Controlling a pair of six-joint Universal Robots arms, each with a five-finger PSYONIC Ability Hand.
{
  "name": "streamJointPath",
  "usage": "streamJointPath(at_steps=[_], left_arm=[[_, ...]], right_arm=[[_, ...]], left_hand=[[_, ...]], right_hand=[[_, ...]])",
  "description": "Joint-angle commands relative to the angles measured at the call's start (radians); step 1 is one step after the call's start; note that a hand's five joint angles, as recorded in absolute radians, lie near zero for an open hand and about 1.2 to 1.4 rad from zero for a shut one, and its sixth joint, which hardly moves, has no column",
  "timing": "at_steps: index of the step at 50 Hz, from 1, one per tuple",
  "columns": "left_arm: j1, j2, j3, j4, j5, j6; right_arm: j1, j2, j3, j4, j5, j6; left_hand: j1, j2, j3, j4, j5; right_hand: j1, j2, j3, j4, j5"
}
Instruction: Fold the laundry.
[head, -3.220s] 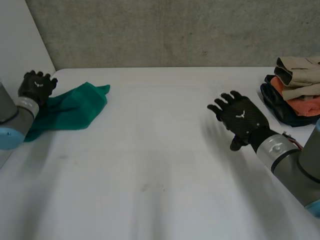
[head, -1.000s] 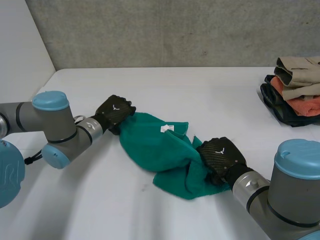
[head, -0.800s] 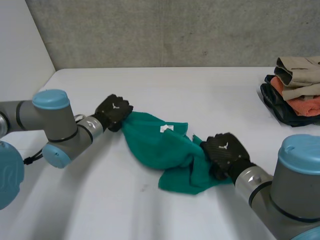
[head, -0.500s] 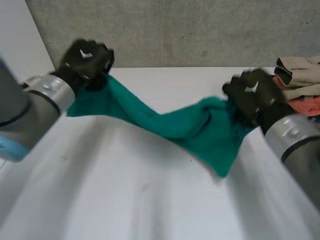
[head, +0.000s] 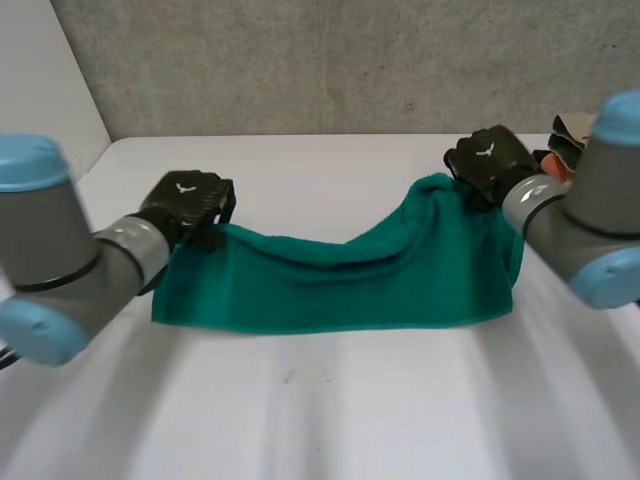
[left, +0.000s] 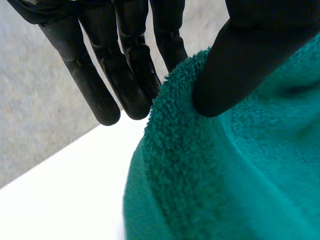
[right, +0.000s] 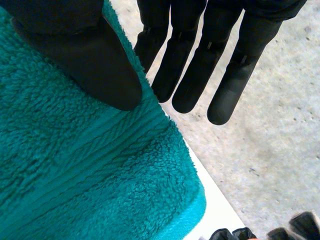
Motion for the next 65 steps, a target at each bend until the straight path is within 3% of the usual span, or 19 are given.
streamJointPath(at_steps=[1,2,3,5,11,15,19,26,30,34,41,44,46,47,65], left_arm=[[-0.029,-0.276,0.278,0.026,-0.071,-0.002],[-0.031,-0.289,0.297,0.031,-0.071,-0.001],[-0.032,-0.298,0.314,0.037,-0.072,-0.001],[-0.028,-0.304,0.331,0.057,-0.075,-0.001],[-0.035,-0.213,0.248,0.088,-0.080,0.008],[-0.025,-0.068,0.096,0.097,-0.071,0.016],[-0.009,0.028,-0.057,0.095,-0.067,0.053],[0.055,0.079,-0.295,0.097,-0.006,0.264],[0.116,0.071,-0.344,0.101,0.076,0.390],[0.158,0.039,-0.332,0.117,0.135,0.407],[0.167,-0.057,-0.281,0.170,0.184,0.409],[0.164,-0.099,-0.249,0.183,0.183,0.412],[0.161,-0.117,-0.229,0.184,0.184,0.412],[0.161,-0.122,-0.224,0.186,0.184,0.410],[0.158,-0.222,-0.105,0.195,0.183,0.409]], right_arm=[[0.017,0.171,-0.017,-0.336,0.091,-0.007],[0.017,0.182,-0.017,-0.360,0.097,-0.008],[0.017,0.189,-0.017,-0.378,0.099,-0.008],[0.019,0.189,-0.012,-0.400,0.100,-0.010],[0.016,0.058,0.071,-0.336,0.106,0.002],[-0.012,-0.097,0.181,-0.206,0.088,0.004],[-0.056,-0.151,0.255,-0.074,0.077,0.005],[-0.134,-0.191,0.374,0.120,-0.001,0.001],[-0.171,-0.191,0.437,0.065,-0.106,-0.011],[-0.194,-0.177,0.479,-0.039,-0.186,-0.012],[-0.196,-0.067,0.480,-0.183,-0.203,-0.013],[-0.193,-0.032,0.468,-0.231,-0.202,-0.021],[-0.191,-0.015,0.459,-0.266,-0.208,-0.030],[-0.191,-0.013,0.456,-0.279,-0.208,-0.030],[-0.168,-0.114,0.486,-0.309,-0.194,0.051]], left_hand=[[-0.206,-0.238,-0.233,-0.241,-0.185],[-0.453,-0.485,-0.480,-0.488,-0.432],[-0.685,-0.717,-0.712,-0.720,-0.664],[-0.872,-0.904,-0.899,-0.907,-0.851],[-0.870,-0.901,-0.897,-0.905,-0.848],[-0.837,-0.869,-0.864,-0.872,-0.816],[-0.793,-0.825,-0.820,-0.828,-0.772],[-0.655,-0.687,-0.682,-0.690,-0.634],[-0.652,-0.684,-0.679,-0.687,-0.631],[-0.652,-0.684,-0.679,-0.687,-0.631],[-0.652,-0.684,-0.679,-0.687,-0.631],[-0.652,-0.684,-0.679,-0.687,-0.631],[-0.626,-0.658,-0.653,-0.661,-0.605],[-0.605,-0.637,-0.632,-0.640,-0.584],[-0.432,-0.464,-0.459,-0.467,-0.411]], right_hand=[[-0.484,-0.571,-0.586,-0.598,-0.583],[-0.792,-0.880,-0.895,-0.907,-0.891],[-0.909,-0.996,-1.011,-1.023,-1.007],[-0.909,-0.996,-1.011,-1.023,-1.007],[-0.909,-0.996,-1.011,-1.023,-1.007],[-0.909,-0.996,-1.011,-1.023,-1.007],[-0.909,-0.996,-1.011,-1.023,-1.007],[-0.675,-0.763,-0.778,-0.789,-0.774],[-0.675,-0.763,-0.778,-0.789,-0.774],[-0.675,-0.763,-0.778,-0.789,-0.774],[-0.549,-0.637,-0.652,-0.663,-0.648],[-0.295,-0.382,-0.397,-0.409,-0.393],[0.212,0.125,0.110,0.098,0.114],[0.312,0.225,0.210,0.198,0.213],[0.313,0.226,0.211,0.199,0.214]])
